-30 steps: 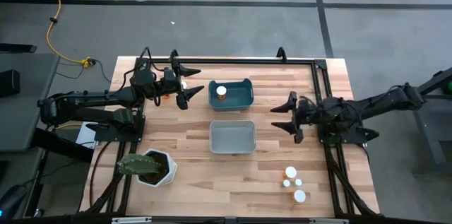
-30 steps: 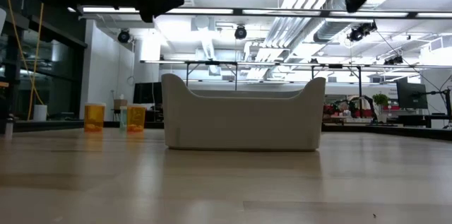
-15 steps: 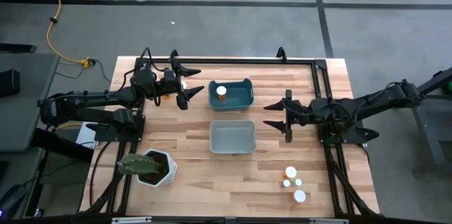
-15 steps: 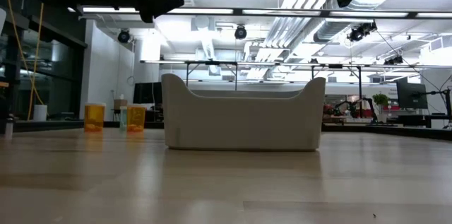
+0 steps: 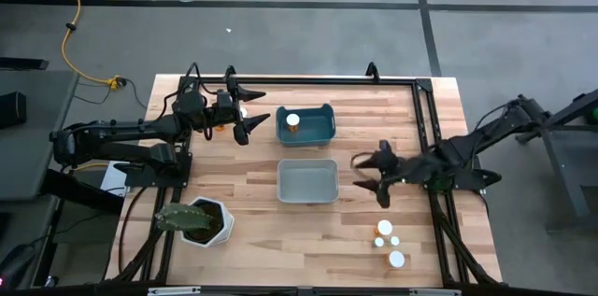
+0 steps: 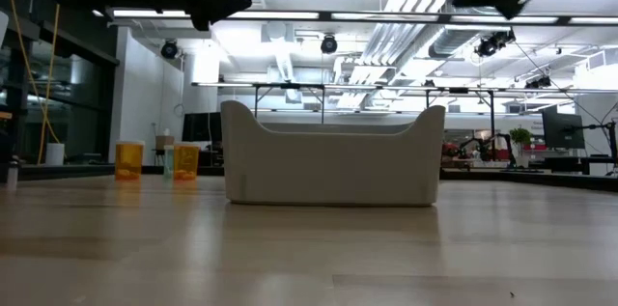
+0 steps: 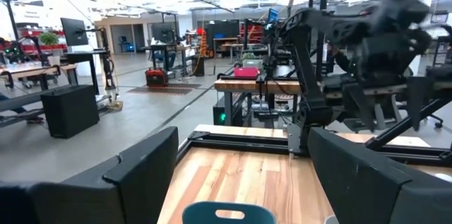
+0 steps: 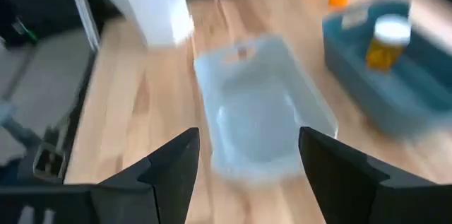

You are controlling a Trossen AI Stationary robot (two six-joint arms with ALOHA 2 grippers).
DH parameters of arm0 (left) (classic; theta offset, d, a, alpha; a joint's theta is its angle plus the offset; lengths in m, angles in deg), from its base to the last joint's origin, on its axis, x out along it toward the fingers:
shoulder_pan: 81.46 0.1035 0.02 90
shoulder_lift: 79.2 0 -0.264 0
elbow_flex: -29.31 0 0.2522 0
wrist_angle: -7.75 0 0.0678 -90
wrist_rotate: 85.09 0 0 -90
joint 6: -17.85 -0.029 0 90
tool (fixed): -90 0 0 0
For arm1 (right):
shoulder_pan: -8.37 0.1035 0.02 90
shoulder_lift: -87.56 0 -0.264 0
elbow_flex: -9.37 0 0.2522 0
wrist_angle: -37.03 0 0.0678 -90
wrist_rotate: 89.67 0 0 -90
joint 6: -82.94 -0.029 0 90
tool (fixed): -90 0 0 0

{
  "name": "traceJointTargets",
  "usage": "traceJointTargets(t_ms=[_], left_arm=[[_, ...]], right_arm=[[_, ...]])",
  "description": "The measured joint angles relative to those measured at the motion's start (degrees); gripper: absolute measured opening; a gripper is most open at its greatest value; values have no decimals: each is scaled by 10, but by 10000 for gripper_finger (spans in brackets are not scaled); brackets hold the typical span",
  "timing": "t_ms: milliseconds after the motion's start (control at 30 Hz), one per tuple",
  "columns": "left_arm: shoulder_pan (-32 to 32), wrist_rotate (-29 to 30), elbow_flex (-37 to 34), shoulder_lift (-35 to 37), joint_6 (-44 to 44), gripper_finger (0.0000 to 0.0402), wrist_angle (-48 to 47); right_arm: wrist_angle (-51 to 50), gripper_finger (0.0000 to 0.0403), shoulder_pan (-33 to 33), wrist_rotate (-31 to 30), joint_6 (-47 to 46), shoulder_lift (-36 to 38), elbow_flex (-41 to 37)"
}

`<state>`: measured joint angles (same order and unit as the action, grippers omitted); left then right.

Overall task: Pick and place medicine bottles into bin by pill shape (circle, oval)
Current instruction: Put the blue capsule bottle into the blue bin

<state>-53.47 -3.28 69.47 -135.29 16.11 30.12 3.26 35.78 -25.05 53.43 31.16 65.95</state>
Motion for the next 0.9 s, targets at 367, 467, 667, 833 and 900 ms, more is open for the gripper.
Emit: traceJointTargets(t_ms=[367,467,667,833,900], left_arm=[[0,3,0,0,27,307,2],[0,3,0,0,43,307,2],[0,3,0,0,47,307,2],[0,4,0,0,67,307,2],[0,4,0,0,71,307,2]], right_arm=[[-264,236,148,10,-236,-233,209],[-277,236,181,32,-272,-292,250],[-306,236,223,94,-312,-383,321],[-382,236,228,145,-322,-436,360],[-393,236,225,150,-314,-446,366]])
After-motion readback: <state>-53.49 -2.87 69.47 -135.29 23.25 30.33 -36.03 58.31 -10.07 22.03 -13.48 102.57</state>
